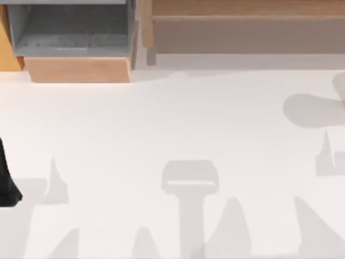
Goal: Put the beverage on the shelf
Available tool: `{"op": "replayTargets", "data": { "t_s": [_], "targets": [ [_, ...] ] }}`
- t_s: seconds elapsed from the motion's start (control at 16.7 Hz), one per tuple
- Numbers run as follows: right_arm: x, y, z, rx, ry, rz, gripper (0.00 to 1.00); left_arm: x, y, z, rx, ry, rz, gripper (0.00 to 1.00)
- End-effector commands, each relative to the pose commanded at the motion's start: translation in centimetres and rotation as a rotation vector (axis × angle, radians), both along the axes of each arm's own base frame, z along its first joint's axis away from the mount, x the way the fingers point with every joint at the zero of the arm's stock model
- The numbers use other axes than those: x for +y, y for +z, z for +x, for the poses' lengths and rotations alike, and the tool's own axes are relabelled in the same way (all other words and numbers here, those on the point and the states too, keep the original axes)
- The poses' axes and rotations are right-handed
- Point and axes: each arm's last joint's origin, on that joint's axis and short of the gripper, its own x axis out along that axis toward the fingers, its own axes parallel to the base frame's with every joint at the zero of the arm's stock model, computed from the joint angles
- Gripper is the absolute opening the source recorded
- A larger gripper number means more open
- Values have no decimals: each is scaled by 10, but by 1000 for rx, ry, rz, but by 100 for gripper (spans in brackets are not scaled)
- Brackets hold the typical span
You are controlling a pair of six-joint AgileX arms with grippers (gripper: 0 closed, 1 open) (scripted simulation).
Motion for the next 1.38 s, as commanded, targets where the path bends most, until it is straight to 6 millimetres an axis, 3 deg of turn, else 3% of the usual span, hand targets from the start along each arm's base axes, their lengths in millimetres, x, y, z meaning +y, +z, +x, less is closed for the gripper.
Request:
{"op": "replayTargets", "data": {
  "t_s": [0.48, 0.72, 0.96, 1.38],
  "targets": [
    [-16, -31, 59, 94, -3, 2, 100, 0, 0, 0, 0, 0, 0, 100],
    [-26, -60, 81, 122, -4, 6, 100, 0, 0, 0, 0, 0, 0, 100],
    [-34, -82, 92, 122, -6, 8, 100, 0, 0, 0, 0, 0, 0, 100],
    [-35, -87, 94, 114, -3, 7, 100, 0, 0, 0, 0, 0, 0, 100]
  ]
}}
